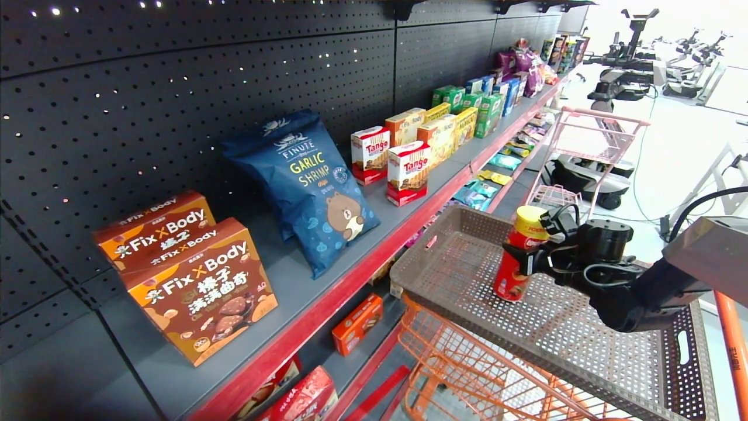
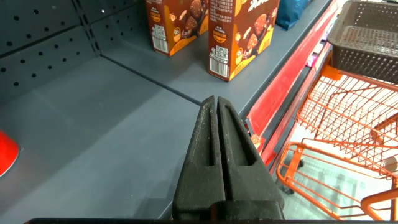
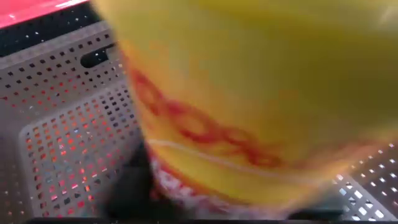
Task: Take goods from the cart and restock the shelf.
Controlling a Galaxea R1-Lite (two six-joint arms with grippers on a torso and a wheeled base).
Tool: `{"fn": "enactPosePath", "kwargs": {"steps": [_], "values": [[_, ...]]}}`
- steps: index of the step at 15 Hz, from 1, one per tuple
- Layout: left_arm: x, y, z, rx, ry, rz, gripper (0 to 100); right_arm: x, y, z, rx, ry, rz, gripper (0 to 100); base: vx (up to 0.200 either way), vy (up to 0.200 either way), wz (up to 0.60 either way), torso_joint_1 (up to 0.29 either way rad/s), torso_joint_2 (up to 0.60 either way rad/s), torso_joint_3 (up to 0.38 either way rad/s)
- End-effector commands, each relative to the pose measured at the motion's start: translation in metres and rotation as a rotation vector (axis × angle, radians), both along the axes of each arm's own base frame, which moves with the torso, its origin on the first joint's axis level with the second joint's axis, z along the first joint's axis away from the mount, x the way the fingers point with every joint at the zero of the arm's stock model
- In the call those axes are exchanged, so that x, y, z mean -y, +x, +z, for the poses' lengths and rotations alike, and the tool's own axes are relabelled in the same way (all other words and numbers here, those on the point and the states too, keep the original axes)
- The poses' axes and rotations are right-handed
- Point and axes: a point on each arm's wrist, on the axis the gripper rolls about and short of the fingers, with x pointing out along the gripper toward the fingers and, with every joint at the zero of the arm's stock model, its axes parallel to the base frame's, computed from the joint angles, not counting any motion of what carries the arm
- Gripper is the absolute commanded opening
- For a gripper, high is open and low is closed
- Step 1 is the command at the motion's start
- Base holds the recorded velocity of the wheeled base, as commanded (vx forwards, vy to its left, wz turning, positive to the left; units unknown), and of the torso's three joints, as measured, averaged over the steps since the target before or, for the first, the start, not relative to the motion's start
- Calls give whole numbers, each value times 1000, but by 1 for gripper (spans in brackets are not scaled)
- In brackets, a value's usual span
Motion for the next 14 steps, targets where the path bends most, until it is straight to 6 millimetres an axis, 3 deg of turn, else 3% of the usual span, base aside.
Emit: {"fn": "enactPosePath", "kwargs": {"steps": [1, 4, 5, 6, 9, 10, 12, 14], "values": [[0, 0, 0, -1, 0, 0, 0, 0, 0, 3, 8, 2, -1, 0, 0, 0, 0, 0, 0, 0], [0, 0, 0, -1, 0, 0, 0, -1, -2, 4, 8, -5, -3, 0, 0, 0, 0, 0, 0, 0], [0, 0, 0, -1, 0, 0, 0, -12, -4, 14, 39, -6, -6, 0, 0, 0, 0, 0, 0, 0], [0, 0, 0, -1, 0, 0, 0, -14, -5, 20, 55, -8, -30, 0, 0, 0, 0, 0, 0, 0], [0, 0, 0, -1, 0, 0, 0, -15, -28, 66, 123, -3, -75, 0, 0, 0, 0, 0, 0, 0], [0, 0, 0, -1, 0, 0, 0, -15, -37, 78, 134, 0, -70, 0, 0, 0, 0, 0, 0, 0], [0, 0, 0, -1, 0, 0, 0, -10, -83, 133, 114, 2, -92, 0, 0, 0, 0, 0, 0, 0], [0, 0, 0, -1, 0, 0, 0, -2, -122, 171, 94, 6, -150, 0, 0, 0, 0, 0, 0, 0]]}}
